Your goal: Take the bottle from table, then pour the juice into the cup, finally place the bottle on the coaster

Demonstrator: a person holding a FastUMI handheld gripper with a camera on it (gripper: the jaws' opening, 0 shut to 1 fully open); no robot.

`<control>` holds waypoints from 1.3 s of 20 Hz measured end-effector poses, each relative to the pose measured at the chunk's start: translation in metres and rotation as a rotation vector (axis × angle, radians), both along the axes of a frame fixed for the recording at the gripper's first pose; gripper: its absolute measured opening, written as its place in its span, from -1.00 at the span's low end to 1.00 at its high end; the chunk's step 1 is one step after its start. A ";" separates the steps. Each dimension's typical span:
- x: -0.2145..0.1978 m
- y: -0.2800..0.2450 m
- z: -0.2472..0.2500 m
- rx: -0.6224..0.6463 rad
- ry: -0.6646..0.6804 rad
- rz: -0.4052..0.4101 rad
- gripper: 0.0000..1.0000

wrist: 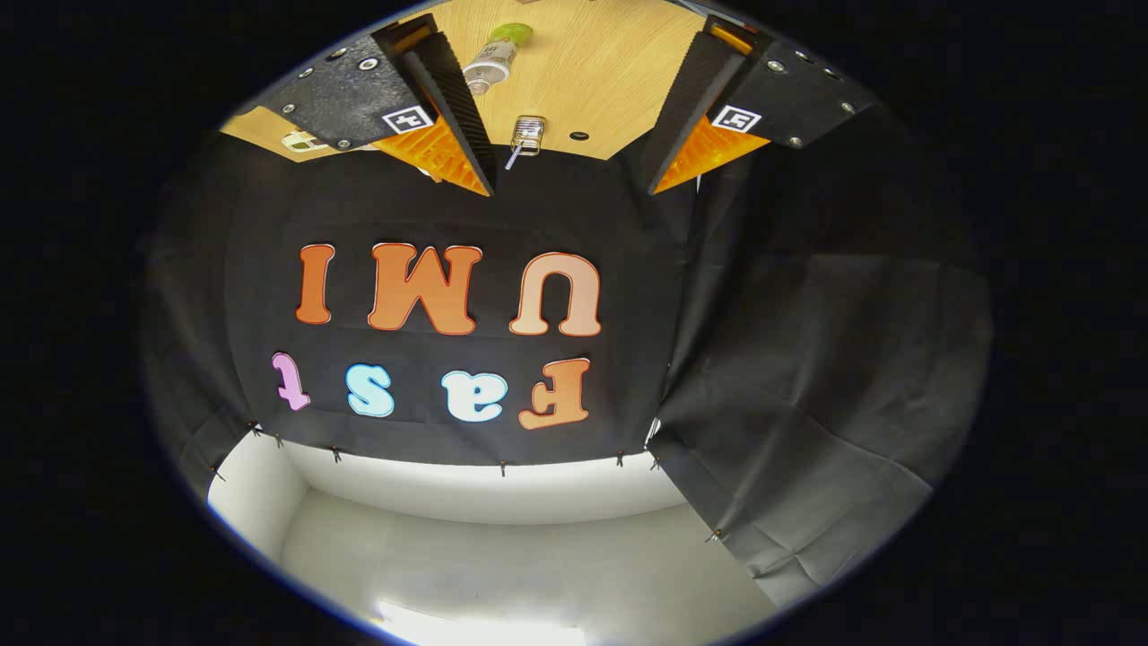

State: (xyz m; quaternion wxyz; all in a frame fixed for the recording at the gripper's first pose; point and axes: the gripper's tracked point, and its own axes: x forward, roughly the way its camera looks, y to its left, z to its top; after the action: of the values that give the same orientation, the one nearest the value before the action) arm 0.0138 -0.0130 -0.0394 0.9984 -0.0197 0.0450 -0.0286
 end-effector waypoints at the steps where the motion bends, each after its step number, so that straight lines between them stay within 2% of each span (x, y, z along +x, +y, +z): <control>1: 0.000 -0.001 -0.002 0.000 0.001 -0.004 0.94; 5: -0.001 -0.021 -0.014 -0.024 -0.013 -0.065 0.93; 13: 0.003 -0.051 -0.069 -0.027 0.036 -0.156 0.94; 18: 0.001 -0.057 -0.101 0.037 0.043 -0.160 0.93; 22: -0.008 -0.074 -0.138 0.056 0.102 -0.197 0.94; 26: -0.008 -0.076 -0.168 0.109 0.146 -0.200 0.94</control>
State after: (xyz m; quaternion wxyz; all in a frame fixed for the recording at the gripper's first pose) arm 0.0059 -0.0889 -0.2072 0.9842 0.0369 0.1205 -0.1242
